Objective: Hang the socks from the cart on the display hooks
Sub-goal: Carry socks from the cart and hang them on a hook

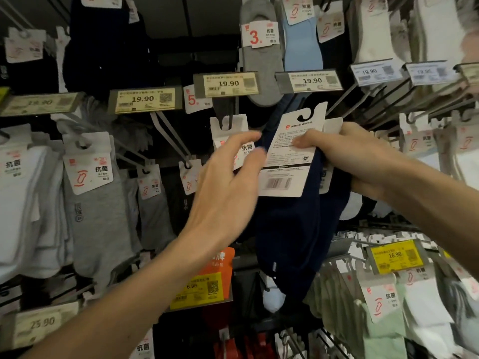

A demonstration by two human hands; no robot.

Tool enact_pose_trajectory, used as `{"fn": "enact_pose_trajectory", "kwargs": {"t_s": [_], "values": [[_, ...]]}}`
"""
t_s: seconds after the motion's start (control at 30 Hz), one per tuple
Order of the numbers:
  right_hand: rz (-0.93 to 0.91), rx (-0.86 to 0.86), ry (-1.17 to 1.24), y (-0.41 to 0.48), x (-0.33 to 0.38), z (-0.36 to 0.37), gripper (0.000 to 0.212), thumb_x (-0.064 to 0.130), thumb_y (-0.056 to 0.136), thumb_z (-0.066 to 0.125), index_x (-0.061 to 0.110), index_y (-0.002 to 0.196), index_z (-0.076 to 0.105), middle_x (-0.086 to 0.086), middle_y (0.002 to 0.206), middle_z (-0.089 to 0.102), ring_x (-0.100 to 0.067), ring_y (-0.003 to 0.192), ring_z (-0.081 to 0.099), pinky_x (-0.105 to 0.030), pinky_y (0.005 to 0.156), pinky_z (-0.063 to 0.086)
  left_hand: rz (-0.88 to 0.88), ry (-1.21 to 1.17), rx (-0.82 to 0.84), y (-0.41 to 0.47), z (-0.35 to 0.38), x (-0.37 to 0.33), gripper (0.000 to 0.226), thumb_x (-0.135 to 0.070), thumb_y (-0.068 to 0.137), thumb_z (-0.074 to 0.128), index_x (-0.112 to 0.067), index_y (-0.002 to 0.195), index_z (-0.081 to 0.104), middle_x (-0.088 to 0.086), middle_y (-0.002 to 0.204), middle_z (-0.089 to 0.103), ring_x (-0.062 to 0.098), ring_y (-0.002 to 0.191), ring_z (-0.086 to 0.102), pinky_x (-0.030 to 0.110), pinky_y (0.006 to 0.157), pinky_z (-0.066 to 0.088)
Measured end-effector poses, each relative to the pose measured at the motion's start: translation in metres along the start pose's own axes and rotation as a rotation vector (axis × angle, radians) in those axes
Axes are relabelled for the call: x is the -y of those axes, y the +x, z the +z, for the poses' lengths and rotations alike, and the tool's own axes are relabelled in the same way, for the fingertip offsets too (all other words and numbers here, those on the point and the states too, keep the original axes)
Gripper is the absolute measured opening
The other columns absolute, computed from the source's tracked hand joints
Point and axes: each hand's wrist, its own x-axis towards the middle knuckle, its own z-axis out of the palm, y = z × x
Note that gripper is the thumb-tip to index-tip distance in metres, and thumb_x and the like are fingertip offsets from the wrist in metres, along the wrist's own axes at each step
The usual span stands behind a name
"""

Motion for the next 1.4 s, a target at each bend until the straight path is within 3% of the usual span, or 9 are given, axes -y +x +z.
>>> {"fn": "enact_pose_trajectory", "kwargs": {"t_s": [0.1,0.2,0.37,0.53,0.67,0.77,0.93,1.13,1.4], "values": [[-0.028,0.003,0.006,0.001,0.001,0.02,0.014,0.012,0.092,0.063,0.007,0.103,0.07,-0.01,0.09,0.078,-0.017,0.074,0.075,-0.027,0.059,0.061,-0.107,-0.119,0.222,-0.009,0.011,-0.017,0.062,-0.069,0.083,0.059,-0.056,0.138,0.033,-0.034,0.135,0.045,-0.012,0.124,0.045,0.028,0.103,0.043],[0.004,-0.013,0.093,-0.001,0.003,0.033,0.032,0.036,0.093,0.064,0.008,0.11,0.07,-0.006,0.086,0.078,-0.017,0.076,0.076,-0.03,0.064,0.061,-0.08,0.025,0.209,-0.012,0.017,-0.012,0.091,-0.06,0.078,0.072,-0.053,0.149,0.015,-0.019,0.151,0.022,0.006,0.138,0.032,0.032,0.11,0.035],[0.088,0.18,0.337,-0.001,-0.006,0.031,0.073,0.066,0.098,0.031,0.008,0.124,0.067,-0.017,0.115,0.073,-0.033,0.11,0.069,-0.049,0.099,0.052,-0.135,-0.163,0.131,-0.002,0.004,0.012,0.083,-0.062,0.071,0.077,-0.051,0.142,0.034,-0.019,0.143,0.038,0.001,0.126,0.046,0.03,0.107,0.041],[-0.013,0.17,0.265,0.003,-0.029,0.051,0.039,0.04,0.103,0.044,0.016,0.122,0.068,-0.014,0.127,0.068,-0.032,0.124,0.06,-0.052,0.111,0.043,-0.245,-0.609,0.072,0.002,-0.006,0.013,0.071,-0.045,0.068,0.078,-0.036,0.132,0.05,-0.007,0.12,0.066,0.007,0.101,0.07,0.03,0.087,0.057],[0.032,0.225,0.242,0.001,-0.034,0.064,0.035,0.035,0.103,0.048,0.011,0.118,0.069,-0.008,0.112,0.075,-0.019,0.103,0.072,-0.034,0.087,0.057,-0.337,-0.692,0.105,0.001,-0.015,0.014,0.047,-0.038,0.077,0.073,-0.03,0.121,0.06,-0.005,0.106,0.075,0.011,0.095,0.073,0.026,0.077,0.056],[0.035,0.201,0.285,0.001,-0.034,0.064,0.03,0.028,0.099,0.058,0.002,0.11,0.068,-0.013,0.097,0.077,-0.023,0.09,0.074,-0.037,0.083,0.06,-0.373,-0.662,0.162,-0.001,-0.026,0.018,0.036,-0.041,0.081,0.068,-0.025,0.113,0.066,-0.005,0.099,0.077,0.012,0.092,0.073,0.024,0.074,0.057],[-0.081,0.026,0.235,0.004,-0.03,0.066,0.045,0.022,0.086,0.076,0.007,0.119,0.049,-0.003,0.078,0.076,-0.015,0.068,0.073,-0.029,0.057,0.058,-0.417,-0.662,0.245,0.006,-0.052,0.021,0.029,-0.02,0.094,0.061,-0.016,0.123,0.066,0.004,0.112,0.075,0.02,0.104,0.071,0.036,0.091,0.056],[-0.24,-0.015,0.042,0.004,-0.033,0.078,0.049,0.028,0.081,0.081,0.012,0.113,0.046,-0.003,0.088,0.077,-0.017,0.075,0.075,-0.033,0.065,0.061,-0.43,-0.593,0.111,0.009,-0.056,0.02,0.032,-0.043,0.098,0.055,-0.021,0.118,0.067,-0.001,0.105,0.077,0.016,0.097,0.074,0.032,0.082,0.058],[-0.209,-0.124,0.041,0.012,-0.042,0.055,0.04,0.035,0.084,0.079,0.025,0.104,0.046,-0.002,0.099,0.075,-0.018,0.086,0.075,-0.051,0.083,0.06,-0.358,-0.442,-0.076,0.018,-0.068,0.037,0.019,-0.033,0.1,0.056,-0.023,0.115,0.063,-0.007,0.098,0.077,0.008,0.09,0.073,0.019,0.067,0.057]]}}
